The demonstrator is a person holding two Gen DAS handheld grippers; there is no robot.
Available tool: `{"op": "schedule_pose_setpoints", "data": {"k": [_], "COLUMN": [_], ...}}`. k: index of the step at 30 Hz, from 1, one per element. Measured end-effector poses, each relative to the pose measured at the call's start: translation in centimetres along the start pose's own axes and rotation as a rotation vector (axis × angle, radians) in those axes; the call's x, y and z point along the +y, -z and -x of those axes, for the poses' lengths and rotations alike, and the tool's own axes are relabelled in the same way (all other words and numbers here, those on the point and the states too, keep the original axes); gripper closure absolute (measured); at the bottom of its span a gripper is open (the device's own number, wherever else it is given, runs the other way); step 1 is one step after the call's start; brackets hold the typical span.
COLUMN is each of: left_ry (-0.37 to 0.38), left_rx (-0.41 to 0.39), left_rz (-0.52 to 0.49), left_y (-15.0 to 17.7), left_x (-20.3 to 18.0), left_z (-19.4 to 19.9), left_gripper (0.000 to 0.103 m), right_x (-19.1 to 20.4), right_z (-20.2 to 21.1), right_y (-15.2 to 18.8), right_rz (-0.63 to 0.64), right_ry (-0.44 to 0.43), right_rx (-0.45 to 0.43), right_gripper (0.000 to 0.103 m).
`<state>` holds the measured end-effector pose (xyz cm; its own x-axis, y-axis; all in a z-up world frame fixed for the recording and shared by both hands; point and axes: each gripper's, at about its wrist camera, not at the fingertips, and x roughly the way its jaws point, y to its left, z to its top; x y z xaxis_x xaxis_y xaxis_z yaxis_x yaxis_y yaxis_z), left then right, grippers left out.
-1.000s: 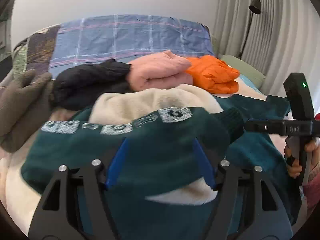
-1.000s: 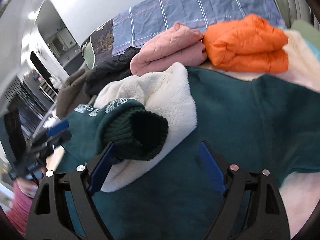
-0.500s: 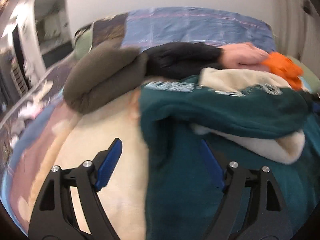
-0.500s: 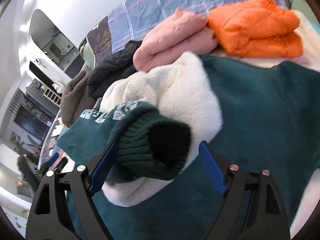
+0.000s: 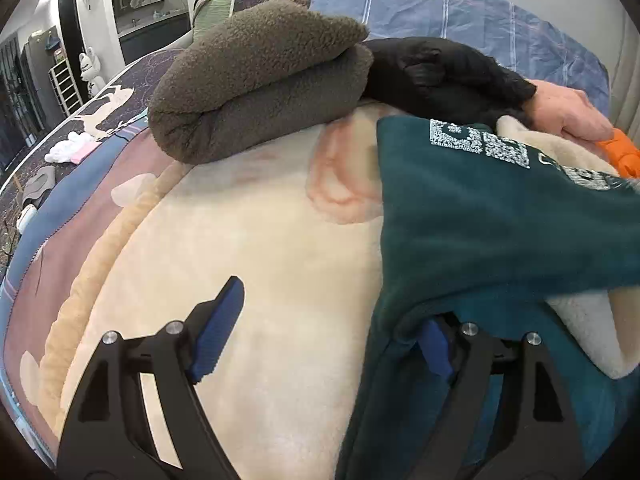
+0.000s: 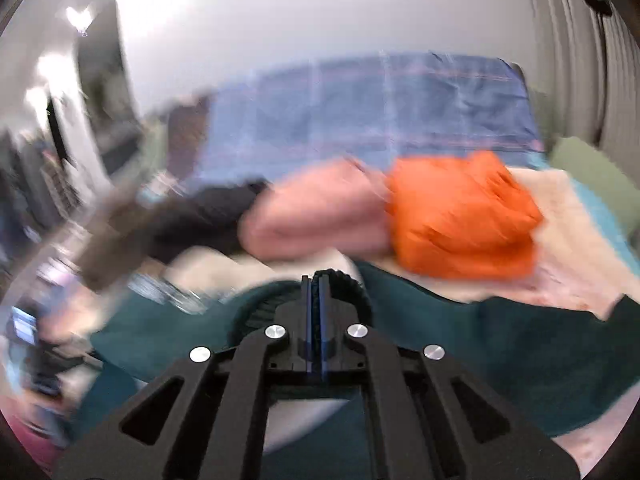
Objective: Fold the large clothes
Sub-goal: 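Grasp the ribbed cuff of the other teal sleeve with the right tool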
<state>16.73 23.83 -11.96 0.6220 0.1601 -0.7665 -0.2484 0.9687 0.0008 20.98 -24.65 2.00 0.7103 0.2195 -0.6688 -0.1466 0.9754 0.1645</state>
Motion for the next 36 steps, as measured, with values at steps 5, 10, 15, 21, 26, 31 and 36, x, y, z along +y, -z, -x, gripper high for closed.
{"op": "schedule_pose_setpoints", "data": {"k": [5,10,15,21,26,31,36], "left_ry": [0.011,0.064,0.199,0.293,0.269,0.334,0.361], "left_rx": [-0.009,-0.058,-0.161,-0.059,-0.091,-0.141,-0.059], "left_rz": [-0.111,-0.213,-0.146,-0.232,-0.261,-0.234,-0.208], "left_y": [0.5,1.1,-1.1,-2.0,-0.5,-0.1,0.1], "left_x": [-1.7,-2.6,-3.2,-10.2,-11.5,-11.5,-11.3], "left_z": [1.2,4.9,8.7,2.3,1.0,2.0,-0.1], "left_gripper": [0.022,0.055,0.083,0.082,0.071,0.03,0.027], "right_x": [-3.3,-4.9,-5.7,-5.0,-0.1,-1.0,-5.6], "right_z": [-4.4,-2.5,-2.1,-7.6,0.3,-3.9,-8.5], "right_y": [3.9,2.8,0.9,3.3,-1.3,-1.3,3.5], "right_rz": [-0.089,-0.173,-0.25,-0.413,-0.053,-0.002,-0.238], "right_ry": [-0.033,-0.192,-0.237,-0.333,-0.159,0.001,-0.072], "right_rx": [0.128,0.11,0.083,0.287,-0.043,-0.016,0.129], "right_gripper": [0.1,0.055,0.018,0.072,0.095,0.092,0.063]}}
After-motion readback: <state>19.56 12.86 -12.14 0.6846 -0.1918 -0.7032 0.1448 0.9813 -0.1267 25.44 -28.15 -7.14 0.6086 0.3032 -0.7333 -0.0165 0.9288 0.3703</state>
